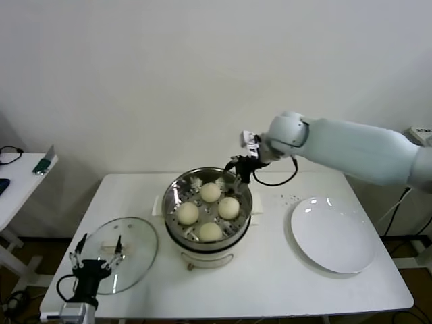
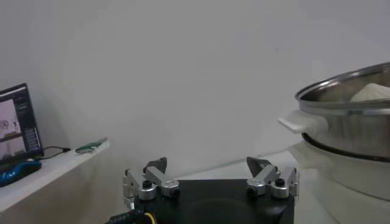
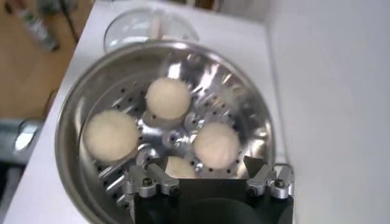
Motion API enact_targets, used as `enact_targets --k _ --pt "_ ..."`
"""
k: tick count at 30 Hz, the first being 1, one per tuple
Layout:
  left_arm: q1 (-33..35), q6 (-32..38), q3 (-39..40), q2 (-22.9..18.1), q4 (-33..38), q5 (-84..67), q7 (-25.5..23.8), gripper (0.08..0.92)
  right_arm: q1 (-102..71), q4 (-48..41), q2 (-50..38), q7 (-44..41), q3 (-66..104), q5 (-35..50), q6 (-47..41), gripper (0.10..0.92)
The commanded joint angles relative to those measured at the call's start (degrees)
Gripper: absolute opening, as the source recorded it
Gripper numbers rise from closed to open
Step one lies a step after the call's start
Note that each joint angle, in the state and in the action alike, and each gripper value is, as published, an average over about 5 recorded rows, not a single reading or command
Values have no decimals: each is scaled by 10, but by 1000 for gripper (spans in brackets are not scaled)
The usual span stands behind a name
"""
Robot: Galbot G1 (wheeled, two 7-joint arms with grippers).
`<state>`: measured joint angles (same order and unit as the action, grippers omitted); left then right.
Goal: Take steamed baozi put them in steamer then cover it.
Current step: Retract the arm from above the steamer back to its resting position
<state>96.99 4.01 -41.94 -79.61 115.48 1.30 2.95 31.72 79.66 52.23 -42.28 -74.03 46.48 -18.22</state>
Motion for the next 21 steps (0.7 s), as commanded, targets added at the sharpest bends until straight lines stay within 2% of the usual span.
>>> enact_targets --k 1,7,13,16,21 --pt "-1 1 1 -4 4 15 0 823 -271 76 -178 204 269 -34 163 823" --pt "-1 12 3 -9 7 42 1 823 -437 71 -187 296 434 -87 260 823" --pt "2 16 4 -14 13 89 4 823 -631 76 -147 330 662 -142 287 823" --pt "5 12 2 -17 17 161 9 823 -722 93 -119 343 764 -160 292 823" --pt "8 -24 -7 -9 24 364 17 823 -824 132 -93 368 858 -190 291 823"
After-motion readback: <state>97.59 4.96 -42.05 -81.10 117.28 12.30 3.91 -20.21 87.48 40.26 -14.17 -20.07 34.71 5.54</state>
